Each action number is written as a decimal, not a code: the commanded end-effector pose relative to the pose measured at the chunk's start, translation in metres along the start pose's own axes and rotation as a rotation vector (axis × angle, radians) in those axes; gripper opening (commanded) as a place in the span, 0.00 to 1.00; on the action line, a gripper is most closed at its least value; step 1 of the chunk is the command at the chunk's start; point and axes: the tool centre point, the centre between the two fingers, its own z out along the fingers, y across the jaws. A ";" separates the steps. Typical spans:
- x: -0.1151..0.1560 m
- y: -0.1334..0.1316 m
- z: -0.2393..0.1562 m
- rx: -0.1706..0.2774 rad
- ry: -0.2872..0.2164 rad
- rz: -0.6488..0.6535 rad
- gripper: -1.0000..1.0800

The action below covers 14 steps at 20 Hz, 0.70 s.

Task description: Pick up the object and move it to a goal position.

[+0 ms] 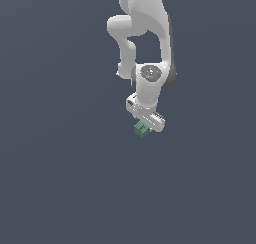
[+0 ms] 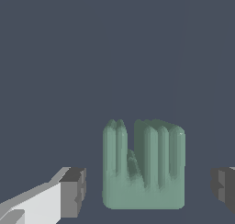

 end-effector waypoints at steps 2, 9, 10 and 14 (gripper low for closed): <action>0.000 0.001 0.014 -0.001 0.000 0.001 0.96; -0.001 0.001 0.041 -0.001 0.000 0.003 0.96; 0.000 0.001 0.042 -0.001 0.000 0.004 0.96; 0.000 0.000 0.043 -0.001 0.000 0.004 0.00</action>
